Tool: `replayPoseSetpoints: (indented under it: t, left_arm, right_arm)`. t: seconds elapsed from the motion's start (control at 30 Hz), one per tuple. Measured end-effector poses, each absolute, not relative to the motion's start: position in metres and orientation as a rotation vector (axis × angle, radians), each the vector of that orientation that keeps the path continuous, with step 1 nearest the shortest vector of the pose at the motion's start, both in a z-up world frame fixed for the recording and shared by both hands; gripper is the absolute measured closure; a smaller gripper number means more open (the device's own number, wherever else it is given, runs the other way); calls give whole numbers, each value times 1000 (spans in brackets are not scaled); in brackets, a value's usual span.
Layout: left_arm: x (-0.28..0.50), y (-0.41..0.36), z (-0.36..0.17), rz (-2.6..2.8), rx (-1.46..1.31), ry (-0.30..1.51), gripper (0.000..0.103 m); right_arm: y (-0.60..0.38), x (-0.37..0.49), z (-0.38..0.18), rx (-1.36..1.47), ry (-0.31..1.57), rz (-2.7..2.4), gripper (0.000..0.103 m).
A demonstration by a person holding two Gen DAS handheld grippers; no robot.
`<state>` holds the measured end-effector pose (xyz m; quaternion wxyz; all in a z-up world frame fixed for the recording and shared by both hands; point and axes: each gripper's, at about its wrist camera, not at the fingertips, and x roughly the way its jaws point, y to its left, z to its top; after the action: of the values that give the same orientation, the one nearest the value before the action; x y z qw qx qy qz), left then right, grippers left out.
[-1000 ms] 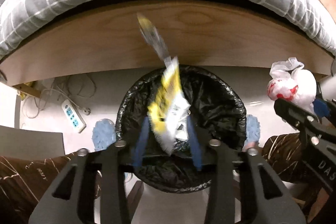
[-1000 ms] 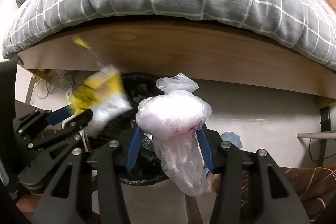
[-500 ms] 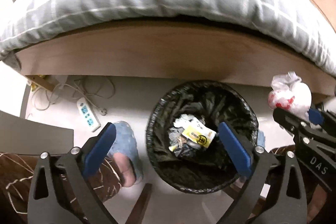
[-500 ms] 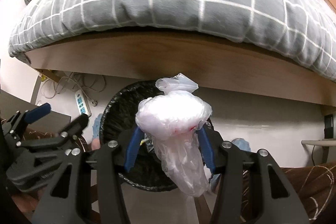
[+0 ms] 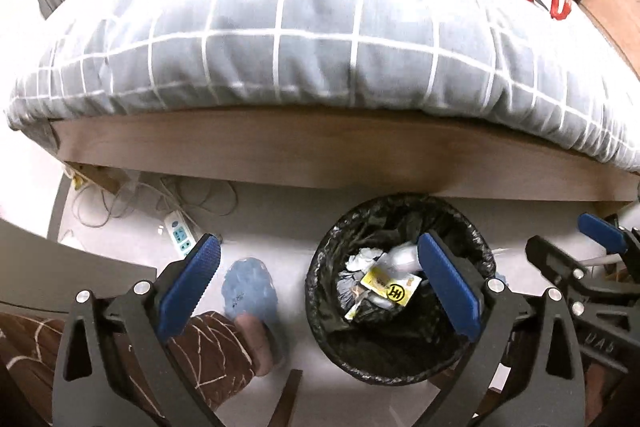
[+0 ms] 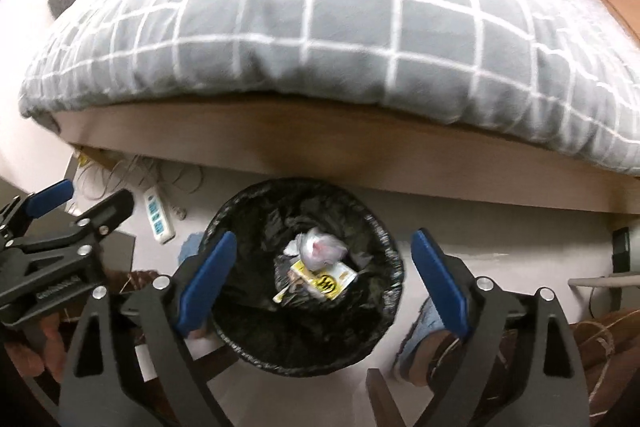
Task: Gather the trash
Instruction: 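Raise both open tools back toward the remaining items on the bed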
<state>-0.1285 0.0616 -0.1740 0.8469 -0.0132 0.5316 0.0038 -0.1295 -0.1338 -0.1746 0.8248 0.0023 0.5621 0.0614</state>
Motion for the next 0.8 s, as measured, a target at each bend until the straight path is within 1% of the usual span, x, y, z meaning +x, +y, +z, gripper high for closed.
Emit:
replayPoseSetpoints:
  t: [0.07,0.1,0.5,0.63,0.8]
  left_arm:
    - [-124,60,-165,1,-29,1098,6]
    - [-123,58,-162,1,-25,1088,6]
    - [-91,49,-114,-17,-19,1033,7]
    - [-80,46,-92,-22,-31,986,7]
    - [-64,41,-80,-48,-39,973,7]
  right_arm:
    - [-140,-125,-164,15,1163,113,9]
    - [-141,-123,-160,13,1144,99,8]
    - [-159,-97,-111,16,1007,24,8]
    - [-163,-86,-99,-5,988,34,8]
    - [-172,-70,-80,-9,953,15,8]
